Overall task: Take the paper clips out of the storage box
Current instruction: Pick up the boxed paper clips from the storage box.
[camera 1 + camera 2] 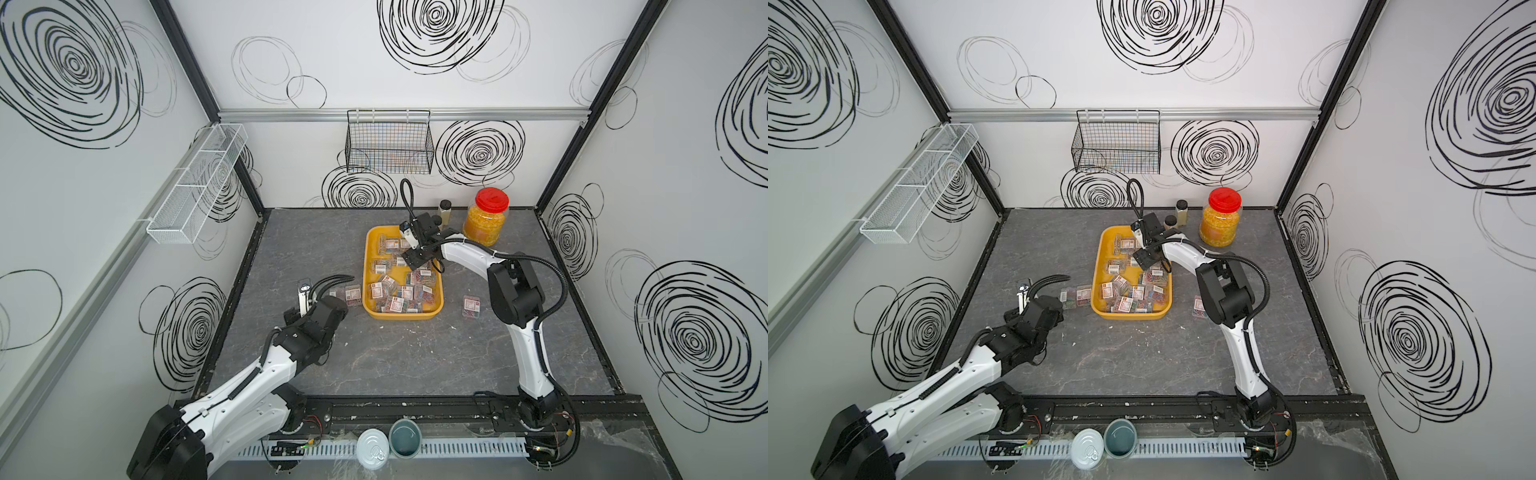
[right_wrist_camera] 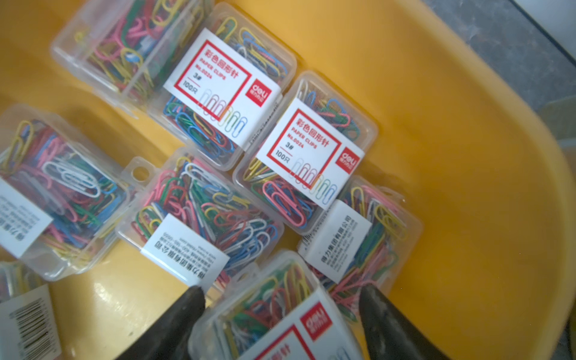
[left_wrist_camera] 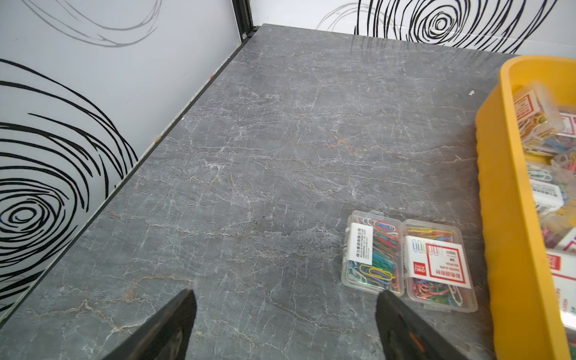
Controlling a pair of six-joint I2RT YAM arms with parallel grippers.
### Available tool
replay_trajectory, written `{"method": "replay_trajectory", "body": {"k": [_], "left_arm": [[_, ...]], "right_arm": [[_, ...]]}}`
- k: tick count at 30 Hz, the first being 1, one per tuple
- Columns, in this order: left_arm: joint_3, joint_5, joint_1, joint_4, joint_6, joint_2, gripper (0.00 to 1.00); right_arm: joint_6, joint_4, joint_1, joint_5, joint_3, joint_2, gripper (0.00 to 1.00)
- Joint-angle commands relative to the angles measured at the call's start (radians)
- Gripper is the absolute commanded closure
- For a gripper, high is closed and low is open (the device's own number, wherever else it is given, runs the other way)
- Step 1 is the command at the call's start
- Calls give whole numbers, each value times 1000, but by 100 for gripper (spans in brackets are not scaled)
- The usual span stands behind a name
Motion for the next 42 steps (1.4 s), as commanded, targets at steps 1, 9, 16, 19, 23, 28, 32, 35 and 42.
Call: {"method": "replay_trajectory", "body": {"k": [1, 9, 16, 19, 23, 28, 32, 35, 42], "left_arm": [[27, -17, -5, 10, -11, 7, 6], [25, -17, -4, 10, -11, 3, 6], [25, -17, -4, 8, -11, 0, 6], [23, -17, -4, 9, -11, -5, 6], [20, -18, -5, 8, -12, -11, 6], [21, -28, -4, 1, -20, -17, 7], [15, -48, -17, -12, -32, -38, 7], [6, -51, -26, -10, -30, -61, 7], [5, -45, -30, -10, -27, -71, 8]], "right_arm": [[41, -47, -13, 10, 8, 9, 22], [86, -7, 21, -19, -90, -65, 19], [125, -28, 28, 29, -82, -70, 27], [145, -29, 27, 46, -71, -63, 35], [170, -54, 27, 58, -37, -47, 48], [222, -77, 26, 31, 11, -71, 58], [273, -131, 30, 24, 59, -112, 66], [322, -109, 34, 29, 2, -186, 69], [443, -3, 43, 82, -281, -461, 76]]}}
